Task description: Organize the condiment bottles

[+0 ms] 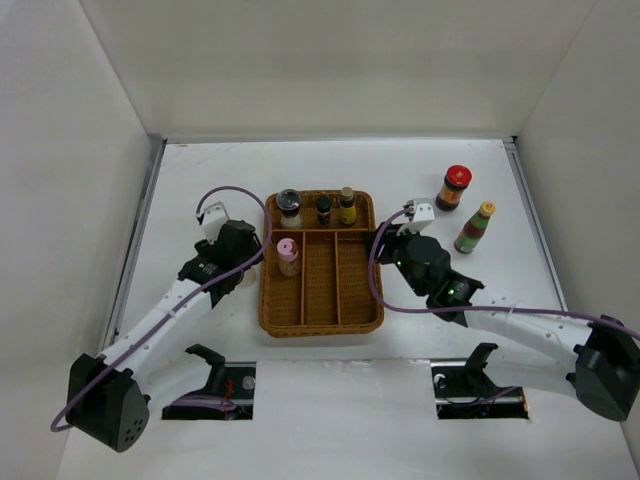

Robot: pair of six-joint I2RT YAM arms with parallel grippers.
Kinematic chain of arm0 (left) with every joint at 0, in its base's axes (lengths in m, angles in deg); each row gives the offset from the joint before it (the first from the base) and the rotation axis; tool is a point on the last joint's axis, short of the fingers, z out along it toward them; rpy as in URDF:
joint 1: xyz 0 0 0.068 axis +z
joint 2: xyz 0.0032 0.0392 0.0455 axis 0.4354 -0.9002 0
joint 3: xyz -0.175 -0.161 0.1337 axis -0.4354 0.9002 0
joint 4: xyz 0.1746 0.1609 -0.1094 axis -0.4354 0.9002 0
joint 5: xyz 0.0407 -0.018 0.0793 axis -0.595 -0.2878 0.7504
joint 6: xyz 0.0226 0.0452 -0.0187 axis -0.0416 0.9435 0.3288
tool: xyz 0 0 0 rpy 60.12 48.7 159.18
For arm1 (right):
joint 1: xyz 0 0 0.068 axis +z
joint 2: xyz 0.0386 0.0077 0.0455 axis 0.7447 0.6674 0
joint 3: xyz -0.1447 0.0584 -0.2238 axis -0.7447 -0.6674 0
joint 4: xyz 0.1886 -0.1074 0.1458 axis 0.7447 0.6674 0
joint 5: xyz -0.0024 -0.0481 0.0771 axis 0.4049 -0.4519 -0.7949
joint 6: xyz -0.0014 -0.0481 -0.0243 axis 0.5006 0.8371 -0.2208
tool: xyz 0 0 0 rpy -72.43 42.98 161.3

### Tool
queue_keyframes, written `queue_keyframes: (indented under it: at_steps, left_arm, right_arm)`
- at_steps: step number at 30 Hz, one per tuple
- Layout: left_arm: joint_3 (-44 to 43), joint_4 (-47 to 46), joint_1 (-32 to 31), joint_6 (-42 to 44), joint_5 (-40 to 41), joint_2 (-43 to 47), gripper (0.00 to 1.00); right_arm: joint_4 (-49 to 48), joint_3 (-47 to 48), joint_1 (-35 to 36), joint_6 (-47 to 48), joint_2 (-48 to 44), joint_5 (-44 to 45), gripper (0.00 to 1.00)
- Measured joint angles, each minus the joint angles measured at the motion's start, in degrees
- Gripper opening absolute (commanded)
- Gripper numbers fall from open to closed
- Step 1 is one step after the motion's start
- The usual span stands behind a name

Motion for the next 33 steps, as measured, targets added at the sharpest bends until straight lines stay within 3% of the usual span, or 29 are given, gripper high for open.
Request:
queue_keyframes:
  at_steps: [17,24,33]
  left_arm:
    - [1.5,-3.3,2.2,1.8,-0.4,-1.1,0.42]
    - [0.9,1.3,0.9,2.4,-0.8,4.0,0.4]
    - [-9.3,11.1,-5.7,3.2,-0.4,10.4,0.4]
  right_arm:
    - [0.0,0.0,0.0,0.0,0.0,-0.2,0.55]
    - [0.0,0.0,0.0,0.0,0.0,-0.2,0.55]
    - [0.0,0.0,0.0,0.0,0.7,-0.1,0.55]
